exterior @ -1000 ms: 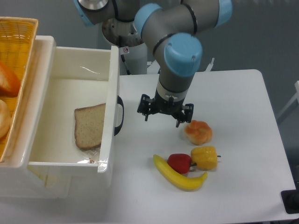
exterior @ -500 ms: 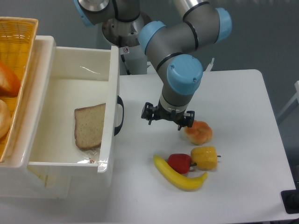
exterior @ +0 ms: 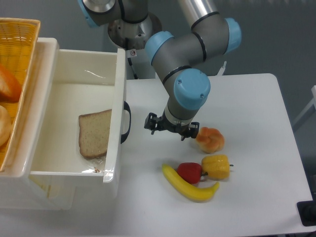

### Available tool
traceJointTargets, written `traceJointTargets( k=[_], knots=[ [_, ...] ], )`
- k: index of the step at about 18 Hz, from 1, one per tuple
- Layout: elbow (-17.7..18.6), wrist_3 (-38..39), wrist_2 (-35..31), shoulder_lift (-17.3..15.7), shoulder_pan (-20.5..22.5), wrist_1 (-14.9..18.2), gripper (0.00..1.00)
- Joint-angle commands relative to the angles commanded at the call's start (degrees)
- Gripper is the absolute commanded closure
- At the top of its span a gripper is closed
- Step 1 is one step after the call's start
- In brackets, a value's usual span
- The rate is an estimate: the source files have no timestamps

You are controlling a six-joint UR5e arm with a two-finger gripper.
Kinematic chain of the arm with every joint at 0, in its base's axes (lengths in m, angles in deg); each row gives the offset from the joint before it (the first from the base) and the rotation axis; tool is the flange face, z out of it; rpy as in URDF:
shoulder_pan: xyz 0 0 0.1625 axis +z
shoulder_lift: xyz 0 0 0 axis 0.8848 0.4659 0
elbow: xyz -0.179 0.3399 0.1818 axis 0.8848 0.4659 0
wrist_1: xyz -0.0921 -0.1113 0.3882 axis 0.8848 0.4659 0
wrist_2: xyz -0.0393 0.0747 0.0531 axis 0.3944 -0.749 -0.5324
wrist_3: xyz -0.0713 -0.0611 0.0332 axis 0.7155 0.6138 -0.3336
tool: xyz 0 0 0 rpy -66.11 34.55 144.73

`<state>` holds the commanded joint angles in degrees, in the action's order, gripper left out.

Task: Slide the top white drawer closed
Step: 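Lower the gripper against the drawer front beside its black handle, then push the drawer front with the gripper into the white cabinet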

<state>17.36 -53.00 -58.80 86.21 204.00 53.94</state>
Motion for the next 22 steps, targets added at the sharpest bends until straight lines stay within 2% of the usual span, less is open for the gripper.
traceJointTargets(
  k=[8,22],
  knots=[
    [0.4,-0.1,2.8,0.6,-1.3,0.1,0.0],
    [0.4,-0.4,5.4,-0.6,-2.3,0.6,0.0]
  ],
)
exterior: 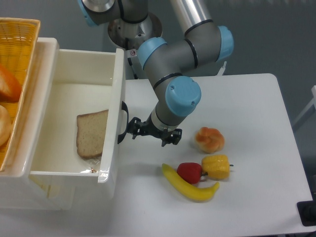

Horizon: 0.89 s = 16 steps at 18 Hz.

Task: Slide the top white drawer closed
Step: 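Push the drawer front with the gripper into the white cabinet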

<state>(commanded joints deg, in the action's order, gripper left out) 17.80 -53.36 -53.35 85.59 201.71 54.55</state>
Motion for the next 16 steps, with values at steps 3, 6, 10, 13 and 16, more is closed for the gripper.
traceJointTargets(
  k=[3,6,10,13,16],
  knots=[
    [0.1,0.0,1.1,-0.3,-0.8,0.0,0.0],
    [0.4,0.4,1.1,-0.5,-2.2,0.0,0.0],
    [0.4,0.4,1.1,-1.2,-3.3,-0.1,0.0],
    [0.5,0.3,1.1,-1.6,-4.7,-0.1,0.0],
    [0.5,0.2,1.1,-1.7,-6.3,-0.1,0.0]
  ],
)
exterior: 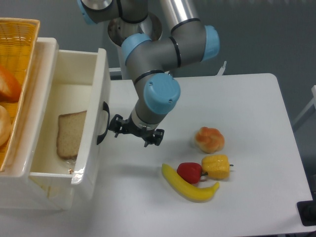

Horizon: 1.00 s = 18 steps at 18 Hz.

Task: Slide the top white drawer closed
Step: 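Push the drawer front with the gripper into the white cabinet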

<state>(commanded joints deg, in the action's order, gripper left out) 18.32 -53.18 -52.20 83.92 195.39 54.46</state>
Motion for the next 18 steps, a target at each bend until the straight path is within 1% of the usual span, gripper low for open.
traceJointTargets(
  k=[9,18],
  knots=[
    [0.3,0.2,-0.3,-0.4,-3.9,0.0,0.0],
    [0.6,0.3,-0.4,-0.8,-5.5,0.0,0.0]
  ],
)
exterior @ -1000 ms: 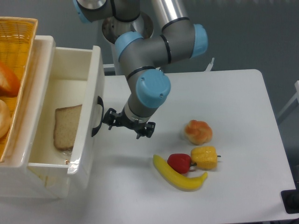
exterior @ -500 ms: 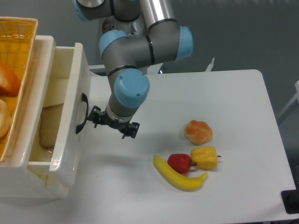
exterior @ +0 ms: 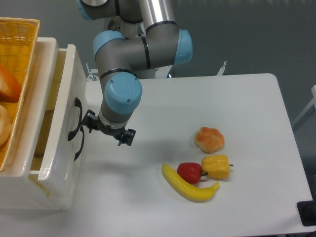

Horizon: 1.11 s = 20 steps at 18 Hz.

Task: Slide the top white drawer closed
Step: 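Push the drawer front with the gripper into the white cabinet, then hold the gripper against the closed drawer front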

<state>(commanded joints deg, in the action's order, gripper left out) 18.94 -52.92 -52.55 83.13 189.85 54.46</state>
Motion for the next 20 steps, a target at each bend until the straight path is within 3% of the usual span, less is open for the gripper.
traceJointTargets(
  k=[20],
  knots=[
    [-0.1,-0.2,-0.2,-0.4,-1.5,0.0,0.0]
  ],
)
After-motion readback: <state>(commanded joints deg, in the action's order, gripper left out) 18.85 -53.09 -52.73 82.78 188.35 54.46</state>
